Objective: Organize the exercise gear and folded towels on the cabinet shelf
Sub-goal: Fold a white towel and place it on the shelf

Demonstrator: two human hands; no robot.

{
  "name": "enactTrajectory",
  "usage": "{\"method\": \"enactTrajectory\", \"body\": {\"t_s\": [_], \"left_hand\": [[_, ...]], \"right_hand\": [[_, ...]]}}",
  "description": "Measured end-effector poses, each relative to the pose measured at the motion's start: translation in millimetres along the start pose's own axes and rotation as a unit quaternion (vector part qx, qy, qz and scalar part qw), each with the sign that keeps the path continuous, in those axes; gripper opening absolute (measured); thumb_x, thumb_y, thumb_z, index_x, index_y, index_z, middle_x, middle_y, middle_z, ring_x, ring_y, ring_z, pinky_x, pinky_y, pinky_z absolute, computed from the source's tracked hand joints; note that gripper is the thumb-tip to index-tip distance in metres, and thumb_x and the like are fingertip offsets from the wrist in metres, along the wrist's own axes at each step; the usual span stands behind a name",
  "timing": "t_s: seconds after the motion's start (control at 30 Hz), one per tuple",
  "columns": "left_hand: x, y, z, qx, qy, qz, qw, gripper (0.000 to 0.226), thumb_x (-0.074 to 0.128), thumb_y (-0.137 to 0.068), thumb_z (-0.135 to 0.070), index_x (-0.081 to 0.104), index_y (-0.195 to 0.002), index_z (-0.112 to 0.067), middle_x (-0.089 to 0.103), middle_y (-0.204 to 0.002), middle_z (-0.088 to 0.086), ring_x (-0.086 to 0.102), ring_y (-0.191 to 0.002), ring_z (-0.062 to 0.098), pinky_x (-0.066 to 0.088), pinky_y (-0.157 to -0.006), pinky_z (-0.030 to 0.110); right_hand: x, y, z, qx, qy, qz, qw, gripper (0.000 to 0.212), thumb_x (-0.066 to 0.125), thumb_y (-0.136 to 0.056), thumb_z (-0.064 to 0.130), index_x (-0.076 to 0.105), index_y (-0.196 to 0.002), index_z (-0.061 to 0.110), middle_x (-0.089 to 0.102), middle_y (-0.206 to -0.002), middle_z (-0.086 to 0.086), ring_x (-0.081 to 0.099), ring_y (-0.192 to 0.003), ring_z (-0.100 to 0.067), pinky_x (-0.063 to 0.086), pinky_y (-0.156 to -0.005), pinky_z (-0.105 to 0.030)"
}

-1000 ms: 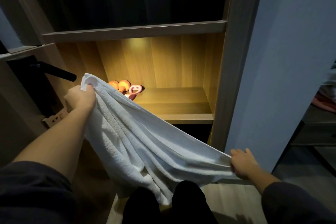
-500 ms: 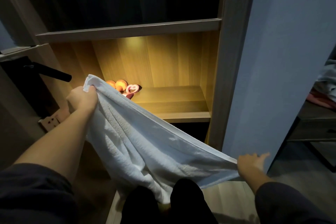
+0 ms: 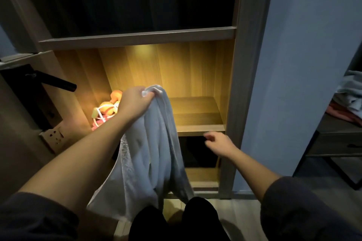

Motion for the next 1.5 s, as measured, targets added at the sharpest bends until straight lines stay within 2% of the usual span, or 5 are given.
{"method": "enactTrajectory", "body": {"t_s": [0.13, 0.3, 0.53, 1.03, 1.5], "left_hand": [[5, 3, -3, 0.020, 0.008, 0.030, 0.999, 0.037, 0.055, -0.093, -0.037, 0.051, -0.061, -0.019, 0.048, -0.059, -0.002, 0.043, -0.057, 0.014, 0.026, -0.049, 0.030], [6, 9, -1, 0.026, 0.029, 0.083, 0.996, 0.034, 0.057, -0.091, -0.038, 0.058, -0.064, -0.018, 0.053, -0.063, 0.002, 0.045, -0.060, 0.014, 0.029, -0.051, 0.029], [6, 16, -6, 0.067, 0.047, 0.141, 0.987, 0.034, 0.059, -0.092, -0.036, 0.071, -0.085, -0.004, 0.066, -0.084, 0.019, 0.058, -0.080, 0.033, 0.041, -0.064, 0.041], [8, 32, -18, 0.122, 0.175, 0.130, 0.968, 0.043, 0.045, -0.092, -0.039, 0.054, -0.070, -0.003, 0.051, -0.070, 0.014, 0.048, -0.070, 0.024, 0.038, -0.067, 0.040], [23, 36, -25, 0.147, 0.210, 0.217, 0.942, 0.038, 0.048, -0.099, -0.018, 0.049, -0.062, -0.013, 0.046, -0.056, -0.015, 0.039, -0.056, 0.000, 0.030, -0.055, 0.015]], "right_hand": [[-27, 9, 106, -0.144, -0.214, -0.002, 0.966, 0.068, 0.070, -0.088, 0.030, 0.038, -0.147, 0.018, 0.050, -0.140, 0.000, 0.047, -0.127, -0.014, 0.044, -0.103, -0.031], [-38, 19, 170, -0.253, -0.151, -0.024, 0.955, 0.046, 0.070, -0.089, 0.020, 0.056, -0.132, 0.015, 0.062, -0.123, 0.003, 0.057, -0.108, -0.004, 0.050, -0.084, -0.014], [-41, 20, 180, -0.281, -0.079, -0.121, 0.949, 0.009, 0.060, -0.094, 0.017, 0.068, -0.097, 0.014, 0.063, -0.083, 0.006, 0.058, -0.079, -0.011, 0.051, -0.075, -0.036], [-59, 30, 157, -0.281, -0.236, -0.176, 0.913, 0.015, 0.071, -0.087, 0.014, 0.062, -0.096, 0.006, 0.064, -0.088, -0.004, 0.062, -0.086, -0.018, 0.055, -0.080, -0.036], [-58, 32, 154, -0.283, -0.247, 0.027, 0.926, 0.006, 0.066, -0.090, 0.015, 0.063, -0.095, 0.015, 0.068, -0.118, -0.003, 0.065, -0.108, -0.019, 0.056, -0.090, -0.037]]}}
Point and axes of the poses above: each hand's wrist, its own y-axis away from the middle knuckle, its own x-axis out of the palm, z = x × y, the point moved 7 cm from there along -y, towards the middle knuckle
